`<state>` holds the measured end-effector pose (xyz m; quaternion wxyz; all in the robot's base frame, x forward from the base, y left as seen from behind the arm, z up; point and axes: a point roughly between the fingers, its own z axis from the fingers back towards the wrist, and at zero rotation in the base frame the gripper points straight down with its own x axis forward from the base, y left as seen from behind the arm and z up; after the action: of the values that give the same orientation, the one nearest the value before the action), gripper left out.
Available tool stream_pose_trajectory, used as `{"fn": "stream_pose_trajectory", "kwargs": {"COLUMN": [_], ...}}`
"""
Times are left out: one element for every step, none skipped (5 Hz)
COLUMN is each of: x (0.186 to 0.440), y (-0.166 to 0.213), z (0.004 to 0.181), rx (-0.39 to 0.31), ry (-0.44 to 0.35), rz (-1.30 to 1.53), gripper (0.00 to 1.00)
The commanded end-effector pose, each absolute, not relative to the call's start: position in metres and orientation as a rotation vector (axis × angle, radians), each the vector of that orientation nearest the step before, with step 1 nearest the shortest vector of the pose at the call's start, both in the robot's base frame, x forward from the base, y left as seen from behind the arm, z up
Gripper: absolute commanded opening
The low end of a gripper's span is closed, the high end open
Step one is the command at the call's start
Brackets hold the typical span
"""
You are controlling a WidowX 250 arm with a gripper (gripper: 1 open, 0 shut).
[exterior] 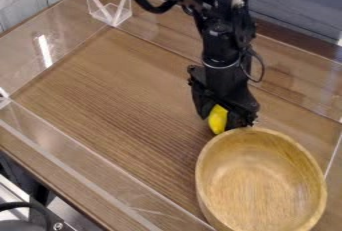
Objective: Put the lemon in the brown bowl
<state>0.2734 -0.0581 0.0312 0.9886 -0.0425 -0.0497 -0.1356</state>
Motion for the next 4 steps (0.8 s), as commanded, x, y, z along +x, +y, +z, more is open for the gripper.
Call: {"fn": "stream_pose_trajectory", "kwargs": {"x": [0.2718,0.2708,0.2698,0.2687], "y": [-0.0681,-0.07,-0.072,-0.074], "z": [0.0363,0.0366,0.0368,0.0371], "rx": [-0.095,-0.099,-0.103,-0.107], "ry": [-0.114,-0.113,-0.112,-0.11], "rz": [-0.291,-0.294,-0.296,-0.299], "gripper": [0.0,0.0,0.0,0.0]}}
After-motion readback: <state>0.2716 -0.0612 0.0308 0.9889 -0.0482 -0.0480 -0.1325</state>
